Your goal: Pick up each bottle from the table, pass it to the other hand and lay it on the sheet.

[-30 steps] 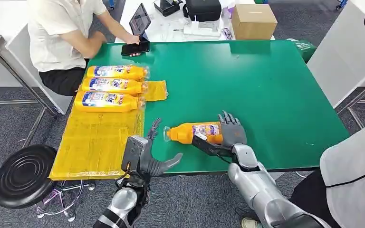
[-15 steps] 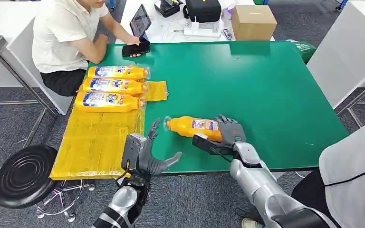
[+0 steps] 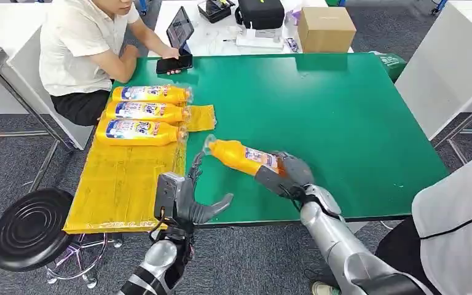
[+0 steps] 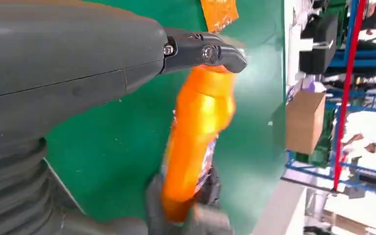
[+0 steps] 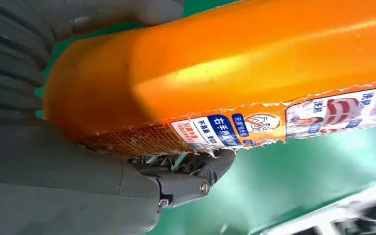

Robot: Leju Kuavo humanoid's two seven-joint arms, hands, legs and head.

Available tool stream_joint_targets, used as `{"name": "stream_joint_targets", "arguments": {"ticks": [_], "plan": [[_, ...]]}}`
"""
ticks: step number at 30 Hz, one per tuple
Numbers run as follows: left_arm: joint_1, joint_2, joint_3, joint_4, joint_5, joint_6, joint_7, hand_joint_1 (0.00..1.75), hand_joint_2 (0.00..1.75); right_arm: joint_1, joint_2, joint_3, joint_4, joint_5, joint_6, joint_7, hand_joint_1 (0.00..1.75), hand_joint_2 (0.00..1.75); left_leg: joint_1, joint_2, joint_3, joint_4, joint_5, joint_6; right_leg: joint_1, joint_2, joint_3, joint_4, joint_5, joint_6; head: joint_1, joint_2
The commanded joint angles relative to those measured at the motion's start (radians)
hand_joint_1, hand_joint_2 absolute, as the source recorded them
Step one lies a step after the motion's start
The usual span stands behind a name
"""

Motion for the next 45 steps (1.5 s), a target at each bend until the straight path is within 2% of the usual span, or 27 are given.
{"name": "stream_joint_targets", "arguments": {"ticks": [1, 3, 5, 8, 13, 17, 22, 26, 27, 28, 36, 40, 43, 45], "plan": [[-0.001, -0.015, 0.078, 0.019, 0.161, 0.075, -0.118, 0.00, 1.75, 0.131, 0.056, -0.108, -0.182, -0.262, 0.100, -0.086, 1.75, 1.75, 0.001, 0.000, -0.001, 0.000, 0.001, -0.001, 0.001, -0.001, 0.000, -0.001, 0.001, -0.002, 0.000, 0.000], [0.006, -0.029, 0.125, 0.017, 0.308, 0.098, -0.107, 0.00, 1.75, 0.163, 0.068, -0.096, -0.280, -0.393, 0.135, -0.055, 1.75, 1.75, 0.001, 0.000, -0.002, 0.000, 0.000, -0.001, 0.001, -0.001, -0.001, 0.000, 0.001, -0.002, 0.000, 0.000], [-0.006, -0.025, 0.171, 0.069, 0.442, 0.115, -0.094, 0.00, 1.75, 0.179, 0.072, -0.056, -0.338, -0.423, 0.077, -0.032, 1.75, 1.75, 0.001, 0.001, -0.003, 0.000, 0.000, -0.002, 0.001, 0.000, -0.002, 0.000, 0.001, -0.002, 0.000, 0.000], [-0.003, 0.005, 0.162, 0.094, 0.505, 0.057, -0.118, 0.00, 1.75, 0.210, 0.071, -0.012, -0.390, -0.491, 0.078, -0.027, 1.75, 1.75, 0.001, 0.001, -0.005, 0.000, 0.001, -0.001, 0.001, 0.000, -0.004, 0.000, 0.001, -0.002, 0.000, 0.000], [0.010, 0.008, 0.146, 0.070, 0.507, 0.050, -0.119, 0.00, 1.75, 0.218, 0.064, 0.006, -0.396, -0.510, 0.077, -0.029, 1.75, 1.75, 0.001, -0.001, -0.006, 0.000, 0.000, -0.001, 0.001, -0.001, -0.003, 0.000, 0.000, -0.001, 0.000, 0.000], [0.047, 0.025, 0.094, -0.040, 0.517, -0.045, -0.121, 0.00, 1.75, 0.223, 0.062, 0.072, -0.402, -0.525, 0.077, -0.045, 1.75, 1.75, 0.000, -0.001, -0.008, 0.000, 0.000, -0.001, 0.000, -0.002, -0.006, 0.000, 0.001, -0.002, 0.000, 0.000], [0.050, 0.069, 0.024, -0.139, 0.478, -0.135, -0.114, 0.00, 1.75, 0.198, 0.079, 0.137, -0.307, -0.512, 0.068, -0.037, 1.75, 1.75, 0.001, 0.001, -0.008, 0.000, 0.000, -0.002, 0.002, 0.000, -0.006, 0.000, 0.001, -0.003, 0.000, 0.000], [0.048, 0.071, -0.005, -0.140, 0.442, -0.162, -0.120, 0.00, 1.75, 0.190, 0.087, 0.190, -0.272, -0.468, 0.059, -0.055, 1.75, 1.75, 0.001, 0.000, -0.007, -0.001, 0.000, -0.001, 0.001, 0.000, -0.006, 0.000, 0.001, -0.002, 0.000, 0.000], [0.043, 0.072, -0.013, -0.134, 0.420, -0.153, -0.124, 0.00, 1.75, 0.188, 0.091, 0.197, -0.267, -0.461, 0.055, -0.058, 1.75, 1.75, 0.001, 0.001, -0.007, -0.001, 0.000, -0.002, 0.001, 0.000, -0.005, -0.001, 0.001, -0.002, 0.000, 0.000], [0.022, 0.069, -0.041, -0.100, 0.303, -0.081, -0.168, 0.00, 1.75, 0.187, 0.099, 0.210, -0.258, -0.449, 0.041, -0.067, 1.75, 1.75, 0.000, 0.000, -0.007, -0.001, 0.000, -0.001, 0.001, 0.000, -0.005, 0.000, 0.001, -0.002, 0.000, 0.000], [-0.012, 0.049, -0.041, -0.013, 0.231, -0.037, -0.183, 0.00, 1.75, 0.176, 0.107, 0.223, -0.235, -0.439, 0.026, -0.064, 1.75, 1.75, 0.001, -0.001, -0.008, 0.000, 0.001, -0.002, 0.001, -0.002, -0.005, -0.001, 0.001, -0.002, 0.000, 0.000], [-0.033, 0.022, 0.007, 0.091, 0.335, -0.110, -0.119, 0.00, 1.75, 0.171, 0.122, 0.264, -0.216, -0.391, -0.018, -0.092, 1.75, 1.75, 0.001, -0.002, -0.008, -0.001, 0.001, -0.002, 0.001, -0.002, -0.005, -0.001, 0.001, -0.002, 0.000, 0.000], [-0.053, 0.000, 0.045, 0.170, 0.390, -0.072, -0.067, 0.00, 1.75, 0.187, 0.121, 0.291, -0.250, -0.369, -0.051, -0.125, 1.75, 1.75, 0.001, -0.001, -0.007, -0.001, 0.001, -0.002, 0.001, -0.001, -0.005, -0.001, 0.002, -0.002, 0.000, 0.000], [-0.088, -0.011, 0.058, 0.233, 0.438, -0.054, -0.064, 0.00, 1.75, 0.215, 0.119, 0.286, -0.304, -0.431, -0.008, -0.182, 1.75, 1.75, 0.002, -0.002, -0.007, -0.001, 0.001, -0.002, 0.002, -0.003, -0.005, -0.002, 0.001, -0.003, 0.000, 0.000]]}}
